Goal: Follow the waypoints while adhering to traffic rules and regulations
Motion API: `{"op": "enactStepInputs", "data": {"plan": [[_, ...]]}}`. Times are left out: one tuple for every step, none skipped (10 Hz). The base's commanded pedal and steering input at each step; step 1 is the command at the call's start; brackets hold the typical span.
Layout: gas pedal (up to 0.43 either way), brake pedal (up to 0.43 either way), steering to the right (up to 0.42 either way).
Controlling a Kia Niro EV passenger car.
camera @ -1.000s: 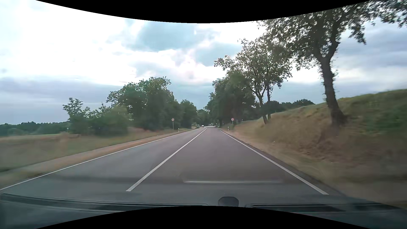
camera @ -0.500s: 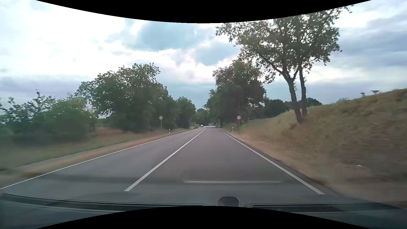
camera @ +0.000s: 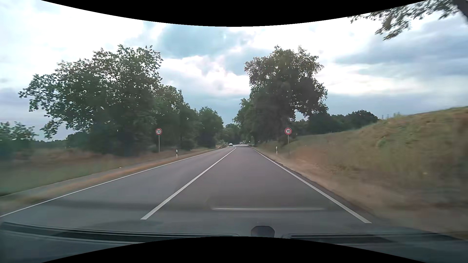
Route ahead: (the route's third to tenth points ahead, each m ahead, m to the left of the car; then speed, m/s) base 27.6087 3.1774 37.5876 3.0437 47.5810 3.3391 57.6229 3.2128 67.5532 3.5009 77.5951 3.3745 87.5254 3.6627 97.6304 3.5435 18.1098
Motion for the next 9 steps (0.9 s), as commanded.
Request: {"op": "enactStepInputs", "data": {"plan": [[0.15,0.0,-0.003],[0.15,0.0,-0.003],[0.15,0.0,-0.003],[0.15,0.0,-0.003],[0.15,0.0,-0.003],[0.15,0.0,-0.003],[0.15,0.0,-0.003],[0.15,0.0,-0.003],[0.15,0.0,-0.003]]}}
